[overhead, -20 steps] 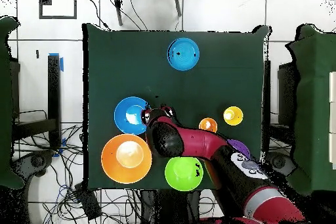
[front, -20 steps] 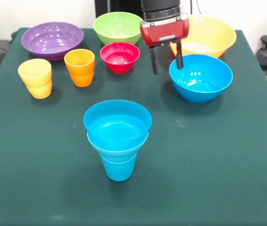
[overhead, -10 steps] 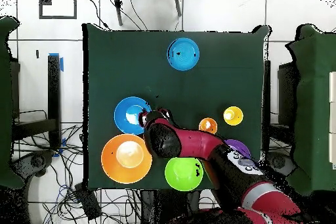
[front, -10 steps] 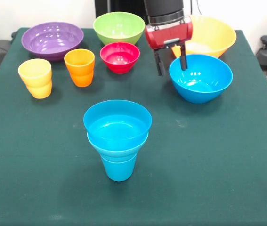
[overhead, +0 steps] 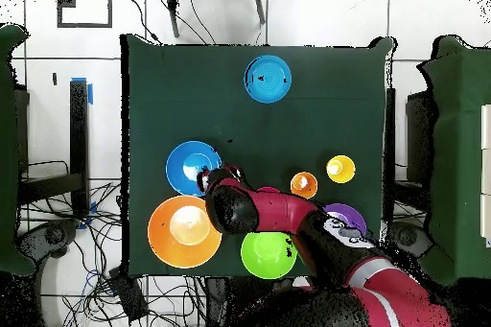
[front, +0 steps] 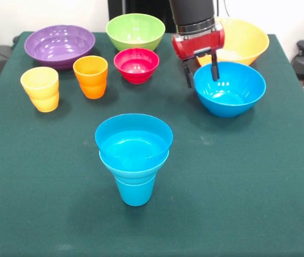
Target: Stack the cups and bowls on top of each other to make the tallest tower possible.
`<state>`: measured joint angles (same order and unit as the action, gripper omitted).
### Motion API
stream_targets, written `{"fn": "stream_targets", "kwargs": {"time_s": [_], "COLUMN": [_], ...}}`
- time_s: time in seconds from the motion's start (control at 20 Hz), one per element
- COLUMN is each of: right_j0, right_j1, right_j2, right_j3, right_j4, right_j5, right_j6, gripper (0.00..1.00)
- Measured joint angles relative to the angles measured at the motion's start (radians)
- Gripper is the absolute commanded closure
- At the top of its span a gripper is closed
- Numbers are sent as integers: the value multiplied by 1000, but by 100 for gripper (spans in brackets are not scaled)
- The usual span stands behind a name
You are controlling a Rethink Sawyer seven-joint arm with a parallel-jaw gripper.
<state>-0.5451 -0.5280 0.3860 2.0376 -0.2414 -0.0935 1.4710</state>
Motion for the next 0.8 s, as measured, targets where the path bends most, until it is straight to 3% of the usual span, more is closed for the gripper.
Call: {"fn": "stream_targets", "kwargs": {"time_s": [0.8], "right_j0": [15], "right_j1": [2], "right_j2": [-34], "right_j3": [-64], "right_j4": [-35], "right_j5": [-10], "right_j6": [0], "gripper": [0]}}
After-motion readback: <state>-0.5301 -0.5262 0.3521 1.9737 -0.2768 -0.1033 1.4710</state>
